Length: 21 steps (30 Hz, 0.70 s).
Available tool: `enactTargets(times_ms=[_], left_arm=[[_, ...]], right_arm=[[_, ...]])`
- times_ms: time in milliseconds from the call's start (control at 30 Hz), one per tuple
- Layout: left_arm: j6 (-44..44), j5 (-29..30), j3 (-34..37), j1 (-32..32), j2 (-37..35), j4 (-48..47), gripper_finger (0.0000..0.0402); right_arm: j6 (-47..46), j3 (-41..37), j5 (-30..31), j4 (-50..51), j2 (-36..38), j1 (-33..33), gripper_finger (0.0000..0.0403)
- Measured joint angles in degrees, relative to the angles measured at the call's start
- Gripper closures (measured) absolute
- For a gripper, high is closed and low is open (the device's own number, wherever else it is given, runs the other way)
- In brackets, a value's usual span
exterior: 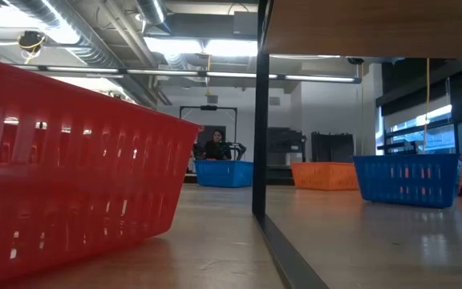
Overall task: Stack baskets on shelf by color
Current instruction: Put the bottom left blue basket on the shelf
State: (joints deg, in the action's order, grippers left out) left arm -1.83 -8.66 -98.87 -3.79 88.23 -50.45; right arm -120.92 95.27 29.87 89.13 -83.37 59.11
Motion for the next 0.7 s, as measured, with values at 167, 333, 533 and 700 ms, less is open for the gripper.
enactTargets(times_ms=[167,333,533,700], left_arm=[[-0.6,0.1,0.0,0.0,0.0,0.0,0.0347],[-0.6,0.0,0.0,0.0,0.0,-0.1,0.0347],[-0.6,0.0,0.0,0.0,0.0,-0.1,0.0347],[-0.6,0.0,0.0,0.0,0.0,-0.1,0.0347]], right_arm=[[7.5,-2.7,2.4,-3.8,0.0,-2.9,0.0318],[14.9,-7.6,0.6,-14.0,0.0,-4.6,0.0318],[19.6,-12.1,-0.1,-21.8,0.0,-4.9,0.0318],[19.0,-15.0,-4.8,-26.3,0.0,-5.2,0.0318]])
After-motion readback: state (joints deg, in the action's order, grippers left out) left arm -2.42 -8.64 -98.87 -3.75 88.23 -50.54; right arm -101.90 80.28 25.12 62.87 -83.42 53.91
